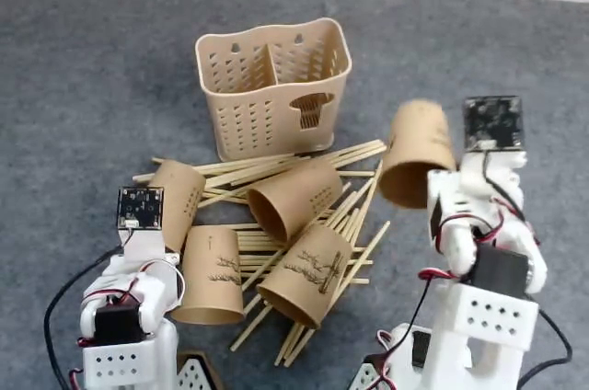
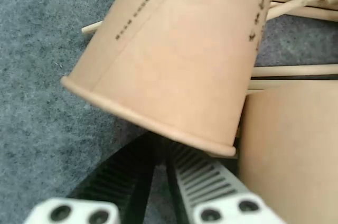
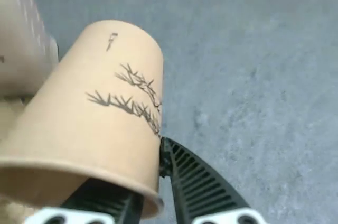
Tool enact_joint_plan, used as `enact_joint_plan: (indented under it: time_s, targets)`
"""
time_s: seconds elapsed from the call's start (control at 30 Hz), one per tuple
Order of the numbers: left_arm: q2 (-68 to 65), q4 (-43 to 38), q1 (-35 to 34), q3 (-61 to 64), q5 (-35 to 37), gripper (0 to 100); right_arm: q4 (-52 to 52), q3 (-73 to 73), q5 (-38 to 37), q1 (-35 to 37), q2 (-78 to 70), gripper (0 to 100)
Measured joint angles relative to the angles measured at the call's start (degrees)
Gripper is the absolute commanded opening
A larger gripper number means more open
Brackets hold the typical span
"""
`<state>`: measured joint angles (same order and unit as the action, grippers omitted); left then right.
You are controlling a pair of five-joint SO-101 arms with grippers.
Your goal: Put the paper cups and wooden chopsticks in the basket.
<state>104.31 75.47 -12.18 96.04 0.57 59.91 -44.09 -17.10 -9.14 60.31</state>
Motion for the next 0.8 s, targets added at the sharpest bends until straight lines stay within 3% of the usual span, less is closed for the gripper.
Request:
enact_joint_plan:
  time_s: [0.57, 0.8]
  targets:
    - [0.0, 0.0, 0.0, 0.0, 0.0, 1, -3.43, 15.03, 13.36, 17.93, -0.26, 0.9]
    - [0.0, 0.0, 0.0, 0.0, 0.0, 1, -4.13, 22.07, 13.8, 23.21, -11.87, 0.9]
